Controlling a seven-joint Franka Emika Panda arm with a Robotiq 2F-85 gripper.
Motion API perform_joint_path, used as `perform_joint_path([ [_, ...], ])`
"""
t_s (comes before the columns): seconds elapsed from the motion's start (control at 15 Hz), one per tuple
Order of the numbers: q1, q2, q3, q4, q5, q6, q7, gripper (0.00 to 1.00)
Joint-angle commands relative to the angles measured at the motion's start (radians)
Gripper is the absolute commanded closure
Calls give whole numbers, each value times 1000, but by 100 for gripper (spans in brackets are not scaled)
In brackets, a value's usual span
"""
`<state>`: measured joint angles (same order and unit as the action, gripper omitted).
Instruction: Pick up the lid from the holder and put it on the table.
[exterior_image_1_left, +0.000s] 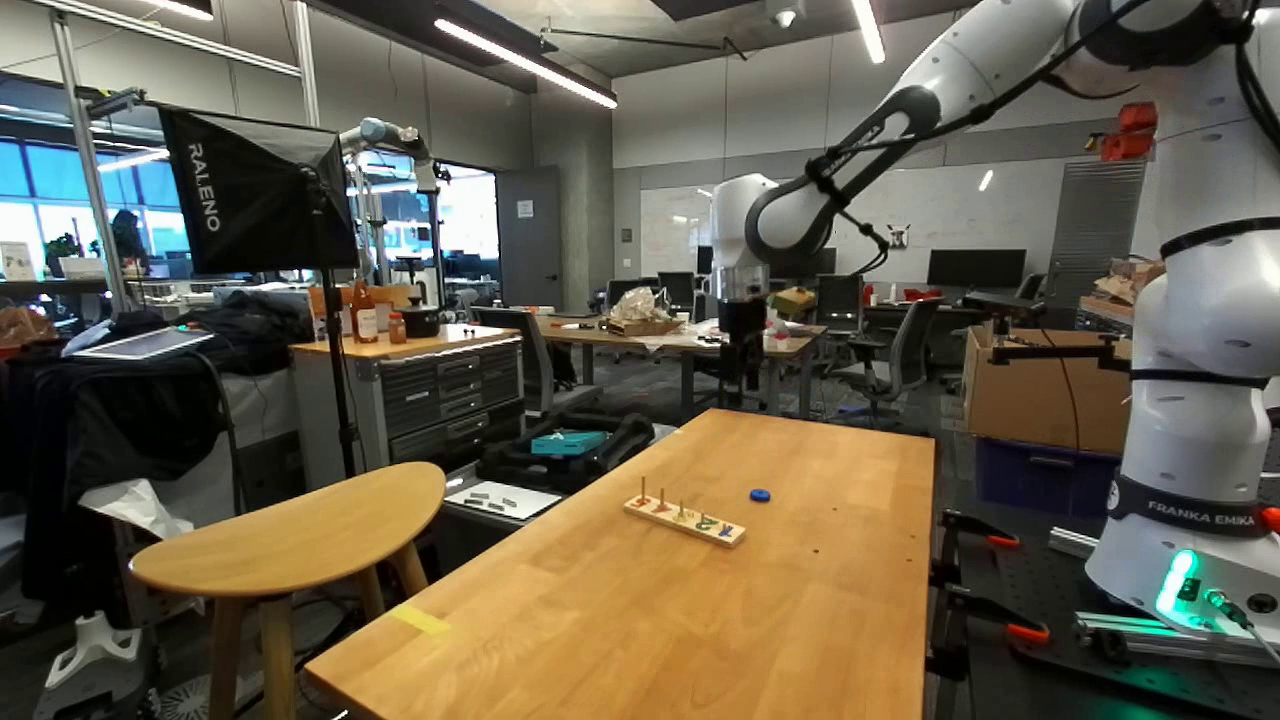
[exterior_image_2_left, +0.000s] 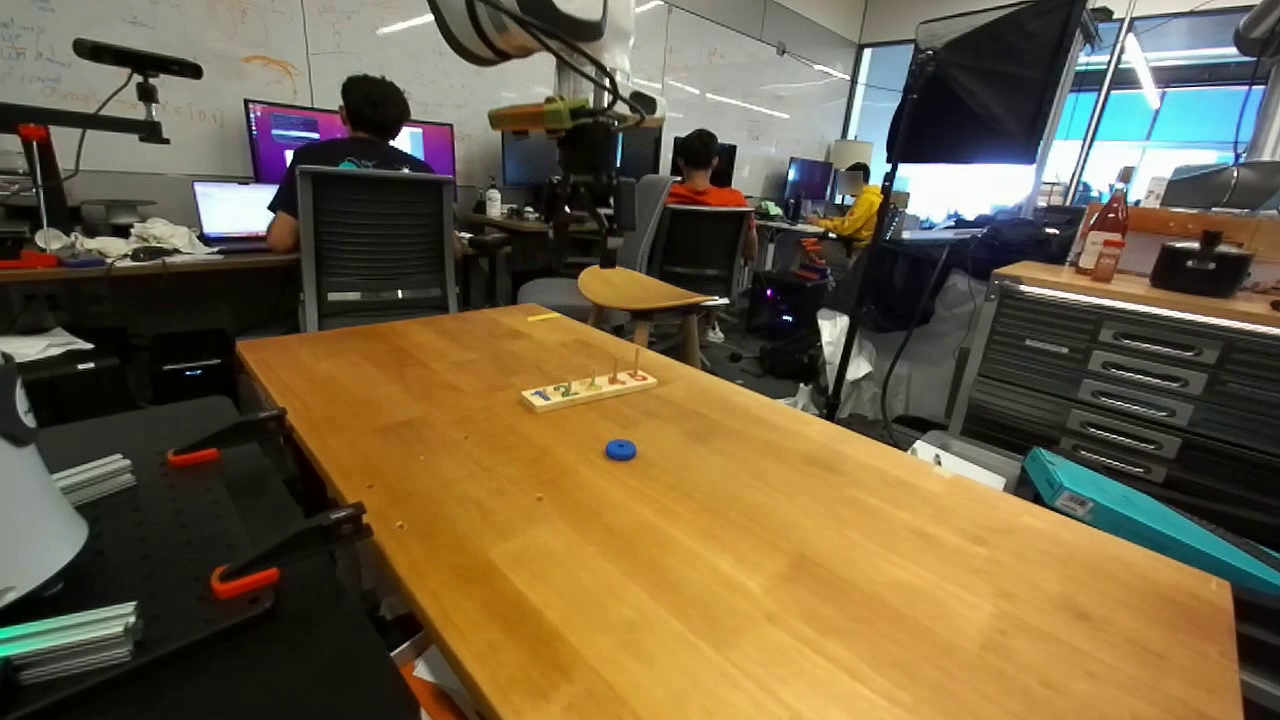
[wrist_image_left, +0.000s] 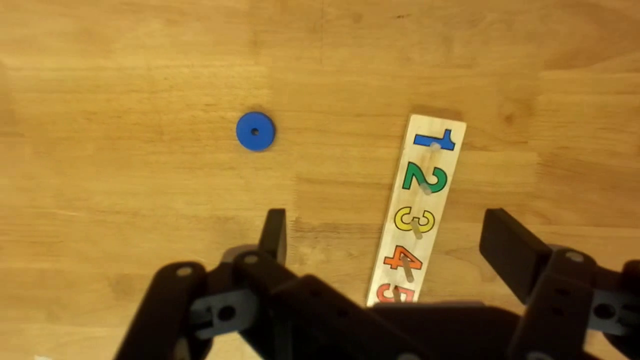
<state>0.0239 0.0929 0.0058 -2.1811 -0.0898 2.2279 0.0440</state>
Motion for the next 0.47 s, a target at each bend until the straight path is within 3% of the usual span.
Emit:
perform_joint_path([
  [0.0,-9,-194,0,-2,49,-201,-59,0],
  [0.07,-9,-239,-2,10,53,-263,-68,0],
  [0.13,-6,-147,3,9,25,-172,-29,0],
  [0.4,-6,-174,3,-2,26,-191,-31,0],
])
